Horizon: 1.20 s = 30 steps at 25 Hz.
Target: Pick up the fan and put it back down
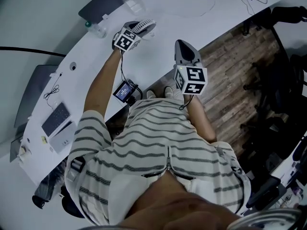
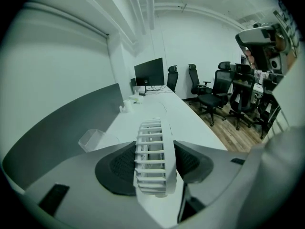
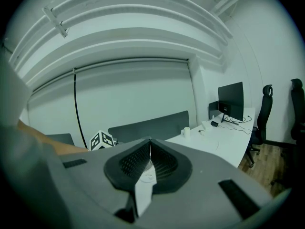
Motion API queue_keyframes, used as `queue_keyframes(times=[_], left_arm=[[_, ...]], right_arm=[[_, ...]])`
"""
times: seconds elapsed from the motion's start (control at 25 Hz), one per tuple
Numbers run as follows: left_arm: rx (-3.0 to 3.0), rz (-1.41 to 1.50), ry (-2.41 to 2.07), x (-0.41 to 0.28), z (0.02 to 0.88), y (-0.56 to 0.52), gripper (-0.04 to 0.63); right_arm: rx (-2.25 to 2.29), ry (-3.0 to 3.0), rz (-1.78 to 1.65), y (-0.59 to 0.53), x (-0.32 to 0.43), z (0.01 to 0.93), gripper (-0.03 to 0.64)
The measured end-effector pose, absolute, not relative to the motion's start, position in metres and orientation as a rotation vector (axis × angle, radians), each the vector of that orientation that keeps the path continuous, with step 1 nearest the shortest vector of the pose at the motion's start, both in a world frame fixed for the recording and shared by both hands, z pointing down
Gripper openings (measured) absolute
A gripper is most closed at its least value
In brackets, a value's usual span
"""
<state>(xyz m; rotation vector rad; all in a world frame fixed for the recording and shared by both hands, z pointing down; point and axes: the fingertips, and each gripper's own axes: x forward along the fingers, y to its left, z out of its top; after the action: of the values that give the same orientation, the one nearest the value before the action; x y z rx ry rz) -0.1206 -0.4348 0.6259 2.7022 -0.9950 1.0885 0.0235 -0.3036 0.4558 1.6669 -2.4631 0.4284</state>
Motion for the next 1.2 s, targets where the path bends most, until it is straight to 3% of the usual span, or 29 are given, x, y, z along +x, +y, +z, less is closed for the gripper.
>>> queue_keyframes(times=[0.96,1.2], left_arm=[[2.551,1.205,-0.96,-0.146,0.654,-0.446,0.23],[2.555,1.157,-0.974,-0.147,0.64,-0.45,0.264]], right_arm=[[1.686,-2.467,0.458,-0.306,0.03,0.457,0.012],[1.682,-2.473,0.45,-0.304,0.031,0.455,0.012]])
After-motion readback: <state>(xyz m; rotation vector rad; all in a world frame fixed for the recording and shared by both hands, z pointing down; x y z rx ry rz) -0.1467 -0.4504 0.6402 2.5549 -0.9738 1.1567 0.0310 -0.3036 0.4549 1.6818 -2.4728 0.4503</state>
